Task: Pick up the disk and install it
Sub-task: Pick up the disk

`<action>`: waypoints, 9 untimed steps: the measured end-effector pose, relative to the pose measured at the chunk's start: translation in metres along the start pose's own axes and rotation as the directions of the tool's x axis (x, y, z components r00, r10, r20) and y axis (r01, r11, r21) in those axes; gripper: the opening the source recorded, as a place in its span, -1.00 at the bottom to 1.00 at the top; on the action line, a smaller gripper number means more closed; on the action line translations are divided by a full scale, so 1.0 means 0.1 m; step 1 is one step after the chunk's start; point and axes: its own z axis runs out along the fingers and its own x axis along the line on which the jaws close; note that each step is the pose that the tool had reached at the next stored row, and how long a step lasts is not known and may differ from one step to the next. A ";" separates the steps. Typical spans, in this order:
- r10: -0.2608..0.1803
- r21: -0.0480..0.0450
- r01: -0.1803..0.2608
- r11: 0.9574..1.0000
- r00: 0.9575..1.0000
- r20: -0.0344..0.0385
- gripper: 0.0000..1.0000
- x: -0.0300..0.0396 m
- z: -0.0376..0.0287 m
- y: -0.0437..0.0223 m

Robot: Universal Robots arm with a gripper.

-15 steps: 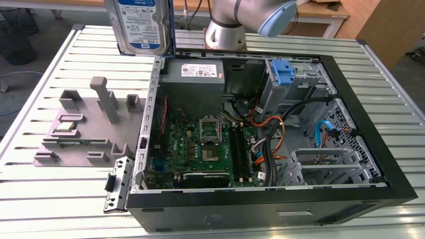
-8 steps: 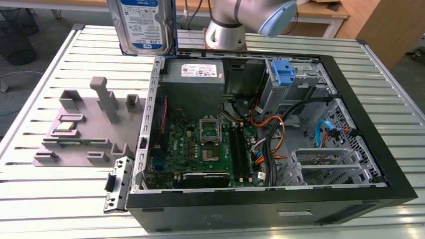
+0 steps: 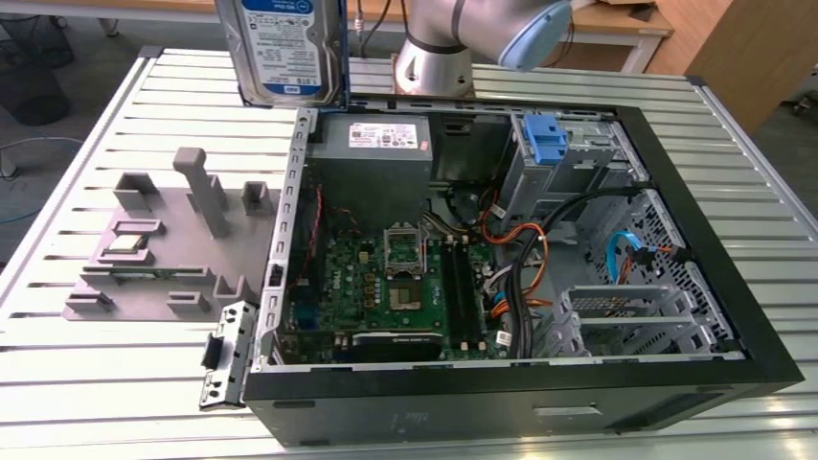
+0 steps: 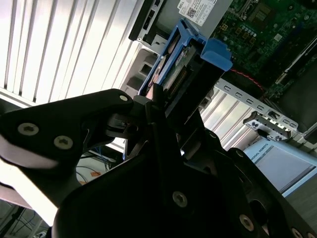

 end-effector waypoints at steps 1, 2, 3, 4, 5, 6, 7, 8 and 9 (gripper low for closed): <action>0.000 0.000 0.000 1.000 1.000 0.000 -0.31 0.000 0.000 -0.010; 0.000 0.000 0.000 1.000 1.000 0.000 -0.31 -0.001 0.000 -0.020; 0.000 0.000 0.000 1.000 1.000 0.000 -0.31 -0.001 0.000 -0.030; 0.000 0.000 0.000 1.000 1.000 0.000 -0.31 -0.001 0.000 -0.039; 0.000 0.000 0.000 1.000 1.000 0.000 -0.31 -0.001 0.000 -0.048; 0.000 0.000 0.000 1.000 1.000 0.000 -0.31 -0.002 -0.001 -0.057; 0.000 0.000 0.000 1.000 1.000 0.000 -0.31 -0.002 -0.001 -0.067; 0.000 0.000 0.000 1.000 1.000 0.000 -0.31 -0.002 -0.001 -0.076; 0.000 0.000 0.000 1.000 1.000 0.000 -0.31 -0.003 -0.001 -0.085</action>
